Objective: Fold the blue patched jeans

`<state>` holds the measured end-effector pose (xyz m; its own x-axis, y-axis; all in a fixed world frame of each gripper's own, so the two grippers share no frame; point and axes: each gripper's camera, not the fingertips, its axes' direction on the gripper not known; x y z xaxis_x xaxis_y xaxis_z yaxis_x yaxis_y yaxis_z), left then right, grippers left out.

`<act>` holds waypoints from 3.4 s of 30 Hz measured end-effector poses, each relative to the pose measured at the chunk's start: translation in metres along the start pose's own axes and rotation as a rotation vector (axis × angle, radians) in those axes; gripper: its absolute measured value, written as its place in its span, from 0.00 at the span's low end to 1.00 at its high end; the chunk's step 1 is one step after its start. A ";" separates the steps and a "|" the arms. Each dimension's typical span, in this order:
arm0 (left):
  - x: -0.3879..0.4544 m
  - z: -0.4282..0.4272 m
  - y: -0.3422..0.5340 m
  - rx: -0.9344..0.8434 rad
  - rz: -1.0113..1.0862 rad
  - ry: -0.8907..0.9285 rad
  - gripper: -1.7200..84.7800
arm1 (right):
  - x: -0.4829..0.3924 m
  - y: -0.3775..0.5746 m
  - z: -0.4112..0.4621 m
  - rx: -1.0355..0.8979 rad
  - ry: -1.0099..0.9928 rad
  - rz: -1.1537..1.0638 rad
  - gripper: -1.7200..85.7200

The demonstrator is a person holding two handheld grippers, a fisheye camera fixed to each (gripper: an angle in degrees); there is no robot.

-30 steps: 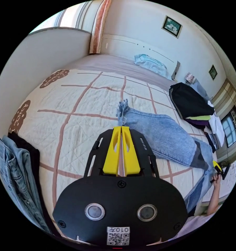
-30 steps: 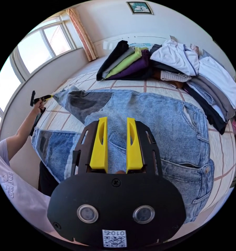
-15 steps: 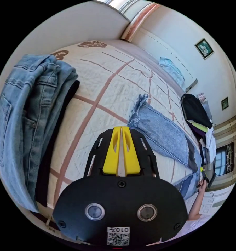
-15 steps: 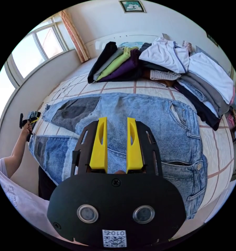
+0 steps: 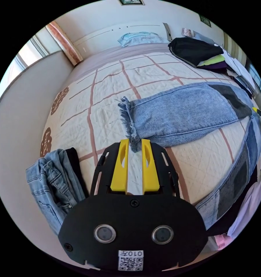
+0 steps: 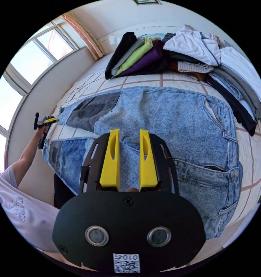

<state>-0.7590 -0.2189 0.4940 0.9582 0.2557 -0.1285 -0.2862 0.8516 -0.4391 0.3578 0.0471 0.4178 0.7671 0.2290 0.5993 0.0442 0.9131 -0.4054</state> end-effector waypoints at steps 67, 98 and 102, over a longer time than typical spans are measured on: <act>-0.127 0.008 -0.003 0.028 0.104 0.362 0.02 | -0.512 -0.165 0.507 -0.239 0.219 -1.331 0.09; -0.025 -0.131 0.109 0.576 0.283 0.074 0.14 | -0.453 -0.087 0.414 0.179 -0.072 -1.033 0.05; 0.002 -0.162 0.120 0.555 0.380 0.011 0.13 | -0.456 -0.064 0.385 0.209 -0.059 -1.093 0.05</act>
<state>-0.7914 -0.1901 0.2973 0.7898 0.5818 -0.1939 -0.5596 0.8131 0.1605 -0.2414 0.0141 0.4359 0.3491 -0.7223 0.5970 0.5640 0.6707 0.4817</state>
